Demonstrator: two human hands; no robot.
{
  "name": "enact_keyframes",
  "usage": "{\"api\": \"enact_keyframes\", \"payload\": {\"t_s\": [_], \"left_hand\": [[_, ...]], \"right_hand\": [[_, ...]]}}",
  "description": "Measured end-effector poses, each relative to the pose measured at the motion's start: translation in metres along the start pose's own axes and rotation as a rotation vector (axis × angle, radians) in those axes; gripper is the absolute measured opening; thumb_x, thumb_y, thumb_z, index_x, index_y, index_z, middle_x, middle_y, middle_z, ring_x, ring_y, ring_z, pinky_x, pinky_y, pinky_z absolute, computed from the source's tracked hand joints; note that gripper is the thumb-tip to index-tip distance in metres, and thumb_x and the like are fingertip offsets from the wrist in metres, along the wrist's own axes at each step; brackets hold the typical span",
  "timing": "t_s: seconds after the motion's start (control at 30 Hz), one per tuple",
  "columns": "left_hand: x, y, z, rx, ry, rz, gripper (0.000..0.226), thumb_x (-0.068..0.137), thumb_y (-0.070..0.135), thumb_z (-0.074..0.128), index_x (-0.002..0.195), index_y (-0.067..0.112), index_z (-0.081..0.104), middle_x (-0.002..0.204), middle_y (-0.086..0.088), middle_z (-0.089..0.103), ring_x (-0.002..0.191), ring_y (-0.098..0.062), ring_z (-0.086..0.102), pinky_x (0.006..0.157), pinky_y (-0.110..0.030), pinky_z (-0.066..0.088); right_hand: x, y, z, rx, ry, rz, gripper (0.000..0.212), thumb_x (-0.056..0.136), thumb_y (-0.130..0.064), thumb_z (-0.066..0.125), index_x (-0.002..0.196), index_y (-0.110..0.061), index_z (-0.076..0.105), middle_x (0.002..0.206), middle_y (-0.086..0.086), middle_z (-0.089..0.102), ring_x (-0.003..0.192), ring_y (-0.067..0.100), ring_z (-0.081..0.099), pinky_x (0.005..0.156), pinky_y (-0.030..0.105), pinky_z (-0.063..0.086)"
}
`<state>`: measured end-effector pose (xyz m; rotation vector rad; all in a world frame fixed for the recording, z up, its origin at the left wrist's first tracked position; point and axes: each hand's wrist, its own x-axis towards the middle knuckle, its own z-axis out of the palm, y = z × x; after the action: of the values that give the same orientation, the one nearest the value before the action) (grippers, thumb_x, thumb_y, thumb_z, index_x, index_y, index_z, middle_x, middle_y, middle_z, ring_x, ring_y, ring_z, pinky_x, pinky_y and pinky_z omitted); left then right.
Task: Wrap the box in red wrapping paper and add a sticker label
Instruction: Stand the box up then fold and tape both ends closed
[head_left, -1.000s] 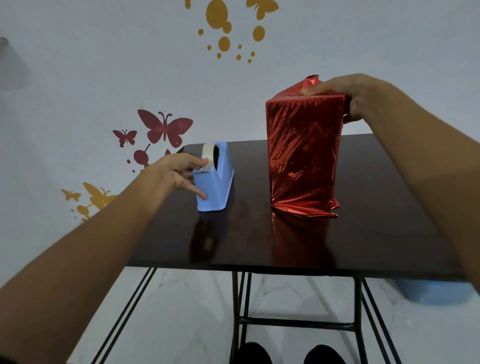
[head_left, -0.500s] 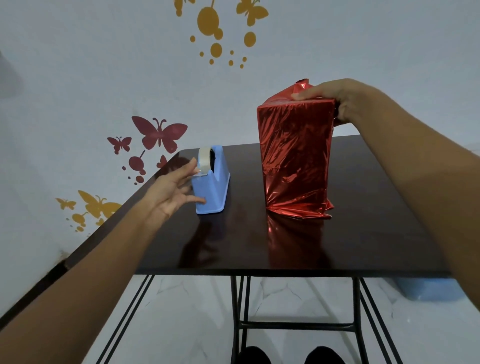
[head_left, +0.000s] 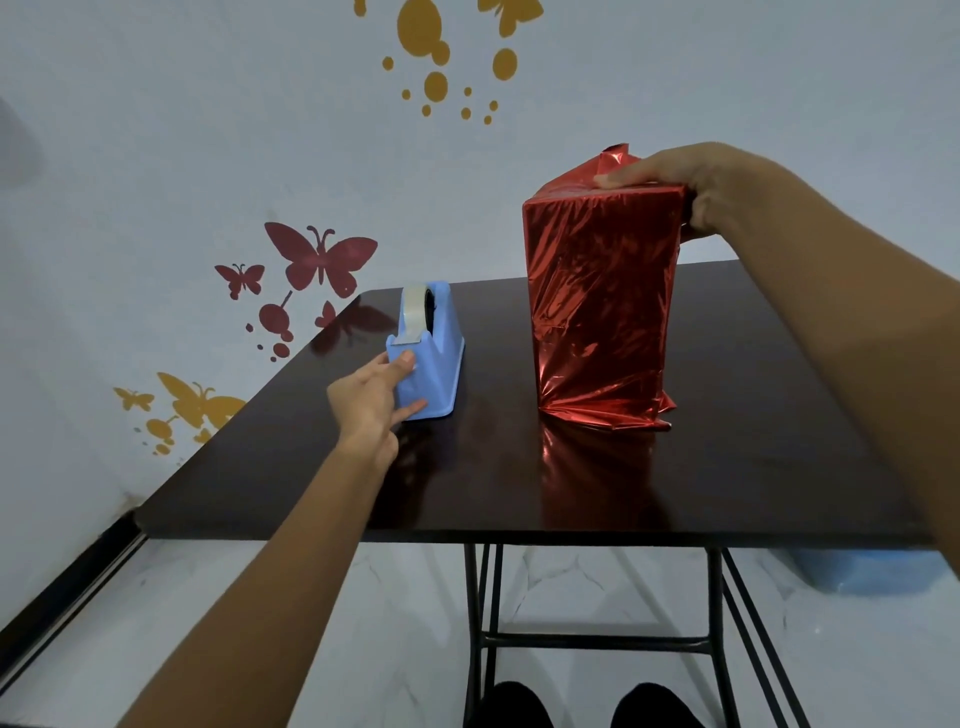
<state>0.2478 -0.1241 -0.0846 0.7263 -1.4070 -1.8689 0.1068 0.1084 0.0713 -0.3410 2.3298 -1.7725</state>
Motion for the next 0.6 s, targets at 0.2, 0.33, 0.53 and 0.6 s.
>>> {"api": "enact_keyframes", "payload": {"t_s": [0.2, 0.33, 0.53, 0.6], "left_hand": [[-0.001, 0.004, 0.001, -0.056, 0.007, -0.076, 0.034, 0.081, 0.006, 0.072, 0.113, 0.000, 0.066, 0.088, 0.000, 0.068, 0.077, -0.014, 0.065, 0.074, -0.042, 0.059], [-0.009, -0.008, -0.009, -0.029, 0.036, -0.122, 0.037, 0.080, -0.002, 0.070, 0.116, -0.004, 0.063, 0.109, -0.013, 0.067, 0.088, -0.024, 0.065, 0.076, -0.034, 0.054], [-0.069, 0.010, -0.008, 0.082, -0.081, 0.123, 0.023, 0.071, 0.016, 0.078, 0.092, 0.008, 0.076, 0.124, 0.007, 0.061, 0.103, -0.013, 0.058, 0.086, -0.028, 0.044], [-0.091, 0.047, 0.010, 0.075, -0.203, 0.200, 0.020, 0.061, 0.030, 0.078, 0.078, 0.019, 0.079, 0.133, 0.018, 0.053, 0.119, -0.009, 0.048, 0.099, -0.033, 0.035]], "right_hand": [[-0.010, -0.001, 0.002, 0.025, -0.033, 0.010, 0.025, 0.073, -0.027, 0.078, 0.077, -0.015, 0.056, 0.079, 0.001, 0.060, 0.067, 0.014, 0.057, 0.074, 0.035, 0.052], [-0.015, -0.004, 0.001, 0.038, -0.050, 0.017, 0.027, 0.074, -0.025, 0.077, 0.079, -0.013, 0.054, 0.080, 0.003, 0.058, 0.067, 0.015, 0.056, 0.068, 0.032, 0.051], [-0.016, -0.002, 0.000, 0.137, -0.057, 0.018, 0.020, 0.077, -0.019, 0.075, 0.080, -0.010, 0.058, 0.061, 0.003, 0.062, 0.033, 0.007, 0.056, 0.035, 0.016, 0.046], [-0.019, -0.002, -0.001, 0.205, -0.056, 0.022, 0.019, 0.079, -0.011, 0.072, 0.074, -0.006, 0.055, 0.053, 0.004, 0.061, 0.039, 0.013, 0.058, 0.028, 0.015, 0.039]]}}
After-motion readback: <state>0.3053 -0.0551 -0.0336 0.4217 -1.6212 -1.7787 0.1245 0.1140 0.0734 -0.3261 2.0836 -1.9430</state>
